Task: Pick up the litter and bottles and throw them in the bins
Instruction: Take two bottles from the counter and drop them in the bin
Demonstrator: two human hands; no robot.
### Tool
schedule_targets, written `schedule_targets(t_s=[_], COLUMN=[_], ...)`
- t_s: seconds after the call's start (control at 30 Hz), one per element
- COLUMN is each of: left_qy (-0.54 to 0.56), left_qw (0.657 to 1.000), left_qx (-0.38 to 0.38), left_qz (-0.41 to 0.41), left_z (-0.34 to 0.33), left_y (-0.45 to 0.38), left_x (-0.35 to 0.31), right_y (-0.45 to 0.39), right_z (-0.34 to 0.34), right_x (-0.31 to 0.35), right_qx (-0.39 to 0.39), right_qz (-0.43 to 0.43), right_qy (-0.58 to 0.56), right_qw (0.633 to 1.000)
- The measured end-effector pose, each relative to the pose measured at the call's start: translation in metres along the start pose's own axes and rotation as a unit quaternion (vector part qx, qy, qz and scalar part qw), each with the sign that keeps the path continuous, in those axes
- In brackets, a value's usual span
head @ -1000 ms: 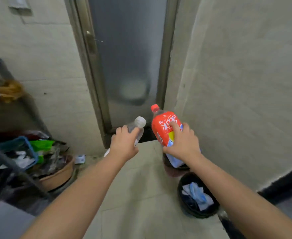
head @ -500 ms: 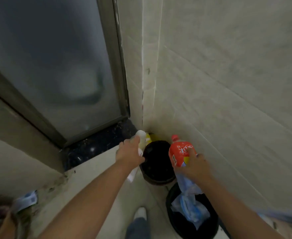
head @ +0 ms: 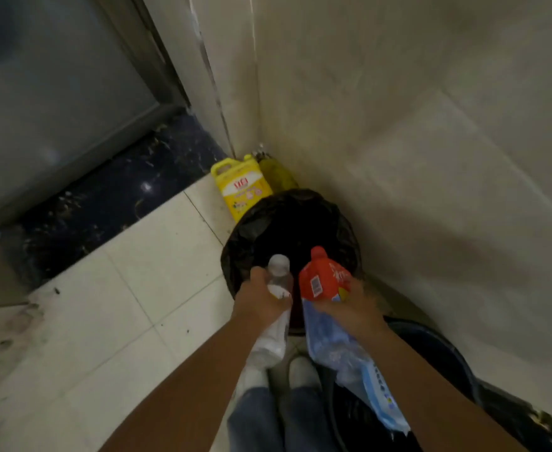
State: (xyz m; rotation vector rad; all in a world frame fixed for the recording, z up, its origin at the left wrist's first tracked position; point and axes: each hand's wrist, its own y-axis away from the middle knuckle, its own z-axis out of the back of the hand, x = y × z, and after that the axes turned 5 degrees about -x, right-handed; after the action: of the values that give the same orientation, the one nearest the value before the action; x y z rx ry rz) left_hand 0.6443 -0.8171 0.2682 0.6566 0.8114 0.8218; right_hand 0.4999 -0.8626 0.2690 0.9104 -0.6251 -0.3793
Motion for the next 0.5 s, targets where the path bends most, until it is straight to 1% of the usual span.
schedule_targets(t_s=[0.07, 0.13, 0.2, 0.3, 0.4, 0.5], left_qy=[-0.001, -0.032, -0.078, -0.152, -0.242, -0.275], left_qw=[1.0, 0.999, 0.997, 0.987, 0.964, 0.95], left_qx=[-0.001, 0.006, 0.013, -0.015, -0.073, -0.119], left_qz=[0.009, 0.008, -0.005, -0.046, -0.082, -0.084], left_z=[-0.021, -0.035, -0.038, -0.022, 0.014, 0.063], left_y=[-0.029, -0.044, -0.045, -0.029, -0.001, 0.038], left_x=[0.003, 0.005, 0.009, 0.013, 0.004, -0.013], right_y=[-0.031, -0.046, -0.049, -0.032, 0.0, 0.042], right_z=[-0.011, -0.016, -0.018, -0.014, -0.002, 0.014], right_x=[-0.007, -0.011, -0.011, 0.0, 0.027, 0.067], right_qx=[-0.008, -0.009, 0.003, 0.018, 0.014, -0.013], right_qz=[0.006, 0.011, 0.029, 0.077, 0.157, 0.248], right_qy=[0.038, 0.098, 0.135, 0.196, 0.285, 0.363], right_qw=[0.999, 0.995, 0.99, 0.977, 0.945, 0.898])
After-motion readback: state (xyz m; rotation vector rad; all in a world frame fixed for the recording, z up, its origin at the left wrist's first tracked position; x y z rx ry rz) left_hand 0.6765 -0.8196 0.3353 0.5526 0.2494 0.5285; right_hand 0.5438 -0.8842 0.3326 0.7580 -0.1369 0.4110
